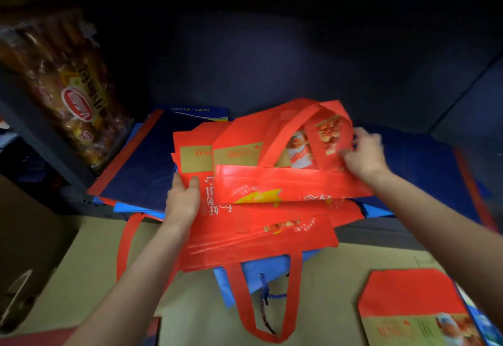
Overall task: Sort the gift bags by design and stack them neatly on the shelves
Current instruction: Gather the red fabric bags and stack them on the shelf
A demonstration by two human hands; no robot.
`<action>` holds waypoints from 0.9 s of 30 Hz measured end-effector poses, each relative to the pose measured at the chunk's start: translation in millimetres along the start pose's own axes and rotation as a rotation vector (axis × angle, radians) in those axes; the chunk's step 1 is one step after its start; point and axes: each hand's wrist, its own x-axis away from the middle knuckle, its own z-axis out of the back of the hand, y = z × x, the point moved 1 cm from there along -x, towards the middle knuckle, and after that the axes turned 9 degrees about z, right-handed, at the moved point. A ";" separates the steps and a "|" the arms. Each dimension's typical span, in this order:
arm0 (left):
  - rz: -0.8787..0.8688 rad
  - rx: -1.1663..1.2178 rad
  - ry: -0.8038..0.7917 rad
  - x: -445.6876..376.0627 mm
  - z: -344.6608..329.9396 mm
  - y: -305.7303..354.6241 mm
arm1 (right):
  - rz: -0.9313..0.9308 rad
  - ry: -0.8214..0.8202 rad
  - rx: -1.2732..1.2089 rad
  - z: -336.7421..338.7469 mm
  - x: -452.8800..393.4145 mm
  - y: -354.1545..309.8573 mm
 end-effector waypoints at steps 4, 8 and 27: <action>0.072 0.135 -0.091 -15.8 6.6 2.9 | -0.081 -0.370 -0.058 -62.6 6.1 -14.1; 0.194 0.217 -0.175 -22.5 16.5 5.2 | -0.163 -0.605 0.143 -82.8 23.0 1.7; -0.616 0.203 -0.302 177.7 -102.2 23.4 | -0.637 -0.055 -0.834 120.4 151.3 139.1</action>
